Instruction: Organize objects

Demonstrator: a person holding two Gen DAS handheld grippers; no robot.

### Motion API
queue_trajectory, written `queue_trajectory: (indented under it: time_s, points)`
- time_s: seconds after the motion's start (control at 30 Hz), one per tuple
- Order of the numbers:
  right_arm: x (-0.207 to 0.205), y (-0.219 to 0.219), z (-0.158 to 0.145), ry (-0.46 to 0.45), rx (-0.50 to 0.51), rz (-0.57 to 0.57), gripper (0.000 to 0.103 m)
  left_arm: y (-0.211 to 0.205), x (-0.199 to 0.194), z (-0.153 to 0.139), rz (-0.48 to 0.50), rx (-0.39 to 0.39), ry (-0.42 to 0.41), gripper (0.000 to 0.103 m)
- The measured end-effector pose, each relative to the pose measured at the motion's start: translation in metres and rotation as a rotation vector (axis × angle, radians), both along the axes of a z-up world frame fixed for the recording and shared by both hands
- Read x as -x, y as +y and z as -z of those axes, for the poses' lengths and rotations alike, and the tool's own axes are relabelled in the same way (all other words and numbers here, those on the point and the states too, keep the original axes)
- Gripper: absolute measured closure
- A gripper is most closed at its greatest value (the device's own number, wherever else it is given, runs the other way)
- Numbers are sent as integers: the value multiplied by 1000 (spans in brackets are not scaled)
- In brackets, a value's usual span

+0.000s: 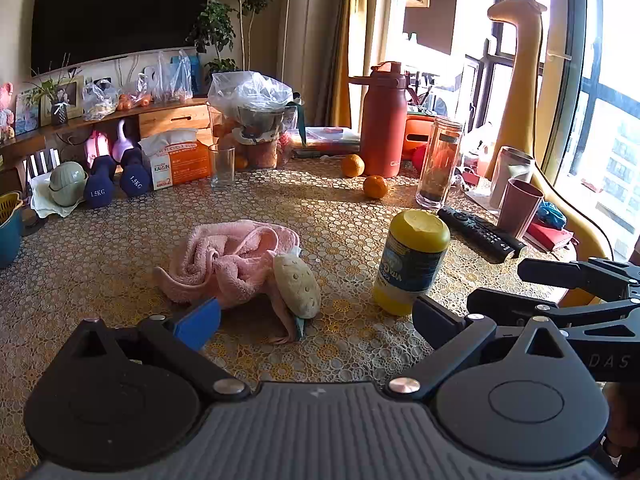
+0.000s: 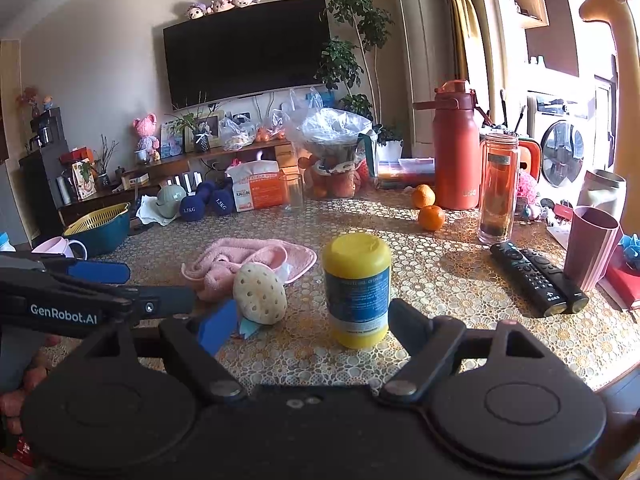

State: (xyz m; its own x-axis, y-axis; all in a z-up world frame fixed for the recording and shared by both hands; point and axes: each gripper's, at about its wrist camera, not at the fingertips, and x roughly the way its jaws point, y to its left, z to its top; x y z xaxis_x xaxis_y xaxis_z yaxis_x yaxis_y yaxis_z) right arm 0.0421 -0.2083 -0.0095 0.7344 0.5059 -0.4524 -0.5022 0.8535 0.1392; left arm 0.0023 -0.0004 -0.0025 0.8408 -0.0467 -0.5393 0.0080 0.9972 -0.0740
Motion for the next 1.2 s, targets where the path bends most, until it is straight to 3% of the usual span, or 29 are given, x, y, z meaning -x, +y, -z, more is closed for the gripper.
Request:
queue_trajectory:
  time_s: [0.73,0.97,1.1,1.2]
  points:
    - [-2,5,-2,-22,15,-21,21,8,-5,3,0,26,18,0]
    - [-21,2,9,-12,44,-23,21,21,-45,16,-21,-49,27,0]
    - [-33,0,18,1,71,-29,21,34,-81,23,-15,-28,75,0]
    - [-43,-2,23,23,67,-16,21,30,-100,33,-13,-106,86,0]
